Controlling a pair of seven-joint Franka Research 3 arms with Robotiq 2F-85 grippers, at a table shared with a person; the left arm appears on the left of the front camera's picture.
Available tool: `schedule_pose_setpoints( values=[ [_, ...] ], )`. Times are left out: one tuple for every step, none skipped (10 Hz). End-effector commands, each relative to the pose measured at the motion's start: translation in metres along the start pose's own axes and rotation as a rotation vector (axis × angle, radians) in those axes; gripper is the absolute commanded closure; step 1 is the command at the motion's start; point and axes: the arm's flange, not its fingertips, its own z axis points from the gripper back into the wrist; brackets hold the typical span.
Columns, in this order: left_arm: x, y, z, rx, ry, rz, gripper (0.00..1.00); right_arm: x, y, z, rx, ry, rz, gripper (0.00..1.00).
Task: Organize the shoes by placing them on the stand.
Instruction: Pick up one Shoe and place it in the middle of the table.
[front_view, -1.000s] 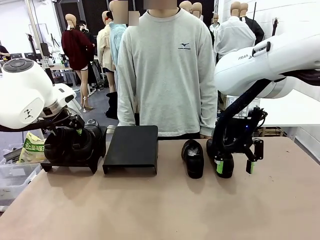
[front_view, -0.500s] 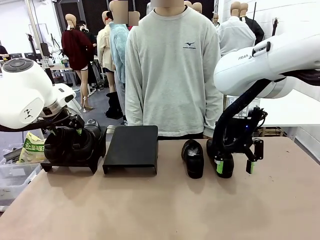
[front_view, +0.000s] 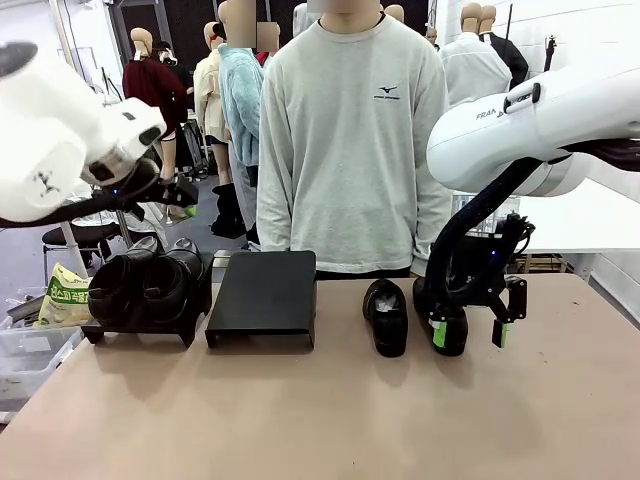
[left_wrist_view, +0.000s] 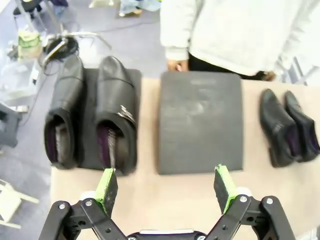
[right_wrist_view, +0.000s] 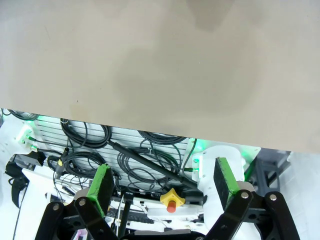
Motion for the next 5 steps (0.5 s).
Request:
schedule_pose_setpoints(
  values=[
    [-0.021,-0.011,0.02,-0.049,0.177,-0.005,0.0,0.0,0.003,0.001,0.003,0.001,-0.016,0.0],
    [-0.037,-0.028,0.027,-0.132,0.31,-0.047,0.0,0.0,0.003,0.001,0.003,0.001,-0.016,0.0],
    [-0.054,-0.038,0.032,-0.221,0.459,-0.128,0.0,0.0,0.003,0.001,0.003,0.001,-0.016,0.0],
    [-0.071,-0.036,0.036,-0.219,0.521,-0.221,0.0,0.0,0.003,0.001,0.003,0.001,-0.016,0.0],
    [-0.078,-0.029,0.04,-0.205,0.527,-0.203,0.0,0.0,0.003,0.001,0.003,0.001,-0.016,0.0]
  ],
)
